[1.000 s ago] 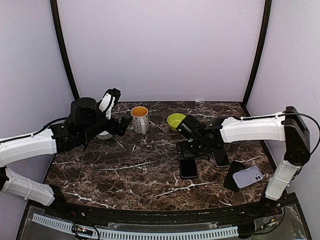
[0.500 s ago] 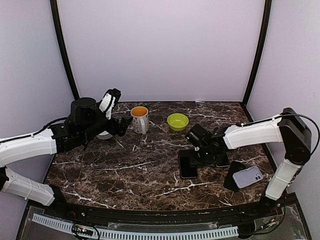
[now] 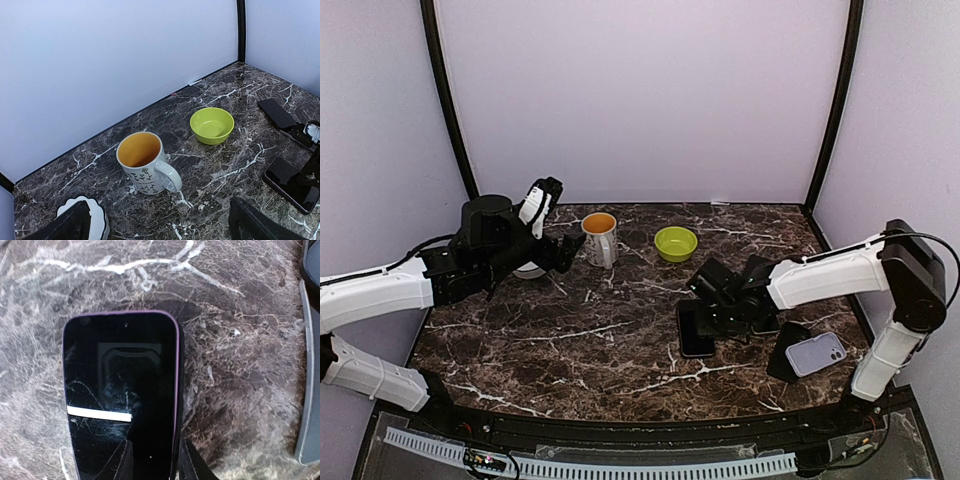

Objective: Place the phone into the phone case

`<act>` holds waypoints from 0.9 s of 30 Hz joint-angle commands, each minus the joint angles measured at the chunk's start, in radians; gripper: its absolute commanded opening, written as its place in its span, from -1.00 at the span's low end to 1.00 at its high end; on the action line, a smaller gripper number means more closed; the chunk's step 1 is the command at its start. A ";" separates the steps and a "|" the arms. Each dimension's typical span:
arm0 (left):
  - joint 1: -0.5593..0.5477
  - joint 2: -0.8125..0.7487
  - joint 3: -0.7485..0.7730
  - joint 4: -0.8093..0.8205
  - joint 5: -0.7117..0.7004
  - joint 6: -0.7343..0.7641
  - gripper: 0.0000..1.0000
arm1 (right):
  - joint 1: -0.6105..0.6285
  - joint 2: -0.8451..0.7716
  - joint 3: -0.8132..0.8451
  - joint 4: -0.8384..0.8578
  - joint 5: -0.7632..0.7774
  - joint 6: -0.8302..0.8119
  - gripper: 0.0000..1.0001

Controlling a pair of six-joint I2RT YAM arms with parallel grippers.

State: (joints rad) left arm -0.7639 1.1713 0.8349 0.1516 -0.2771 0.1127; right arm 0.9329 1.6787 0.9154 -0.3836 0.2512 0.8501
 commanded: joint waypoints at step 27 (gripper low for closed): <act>0.000 -0.016 -0.020 0.027 0.018 0.033 0.96 | 0.091 0.177 0.181 -0.203 0.015 0.018 0.97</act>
State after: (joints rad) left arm -0.7639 1.1717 0.8303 0.1589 -0.2729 0.1314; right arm 1.0069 1.8137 1.0935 -0.5766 0.2630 0.8516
